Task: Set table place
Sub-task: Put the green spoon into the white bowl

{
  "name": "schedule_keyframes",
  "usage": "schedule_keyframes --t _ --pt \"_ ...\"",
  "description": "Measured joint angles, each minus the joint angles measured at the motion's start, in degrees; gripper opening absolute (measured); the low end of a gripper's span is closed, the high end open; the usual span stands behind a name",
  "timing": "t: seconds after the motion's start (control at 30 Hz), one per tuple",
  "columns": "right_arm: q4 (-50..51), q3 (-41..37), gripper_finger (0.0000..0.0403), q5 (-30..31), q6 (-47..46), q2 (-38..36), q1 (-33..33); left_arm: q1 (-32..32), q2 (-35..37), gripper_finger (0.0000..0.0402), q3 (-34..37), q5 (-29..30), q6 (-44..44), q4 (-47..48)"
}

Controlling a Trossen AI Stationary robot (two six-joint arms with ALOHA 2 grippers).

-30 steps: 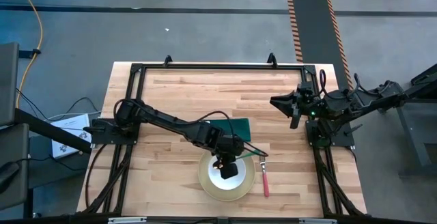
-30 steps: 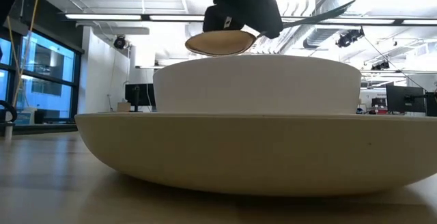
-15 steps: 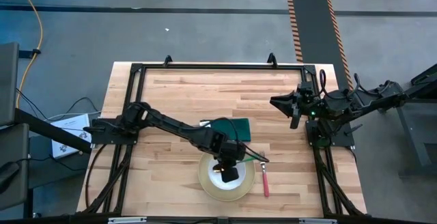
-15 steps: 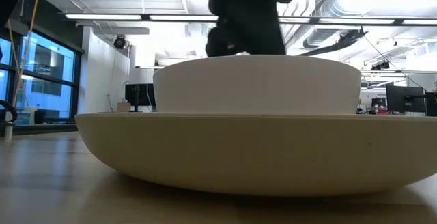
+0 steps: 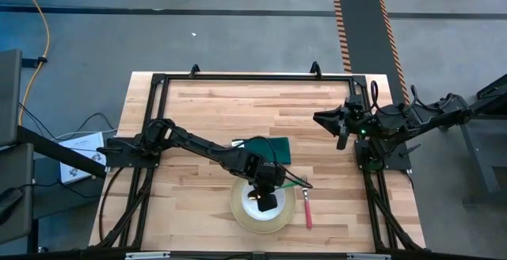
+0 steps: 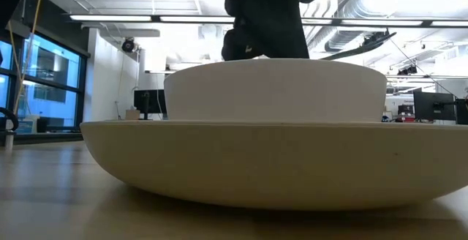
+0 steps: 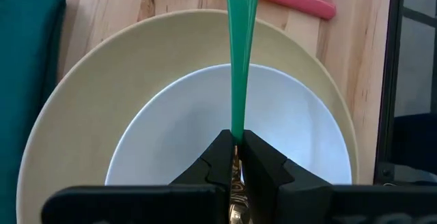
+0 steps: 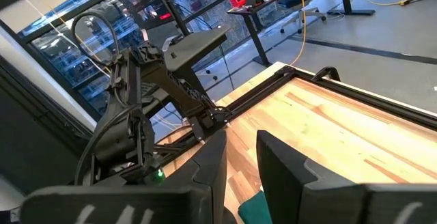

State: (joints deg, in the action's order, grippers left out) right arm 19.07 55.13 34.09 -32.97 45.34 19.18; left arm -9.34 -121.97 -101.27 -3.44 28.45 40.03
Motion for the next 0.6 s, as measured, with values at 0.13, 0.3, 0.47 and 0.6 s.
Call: schedule_keyframes --t 0.13,0.3,0.47,0.6 --pt "0.0 0.0 0.0071 0.0 0.0 0.0 0.0 0.0 -1.0 0.0017 0.0 -0.7 -0.2 0.2" --pt "0.0 0.0 0.0071 0.0 0.0 0.0 0.0 0.0 -2.2 0.0017 0.0 -1.5 -0.5 0.4" --pt "0.0 0.0 0.0071 0.0 0.0 0.0 0.0 0.0 -1.9 0.0017 -0.1 -1.1 -0.7 0.0" --pt "0.0 0.0 0.0071 0.0 0.0 0.0 0.0 0.0 -2.1 0.0017 0.0 -0.8 -1.0 0.2"
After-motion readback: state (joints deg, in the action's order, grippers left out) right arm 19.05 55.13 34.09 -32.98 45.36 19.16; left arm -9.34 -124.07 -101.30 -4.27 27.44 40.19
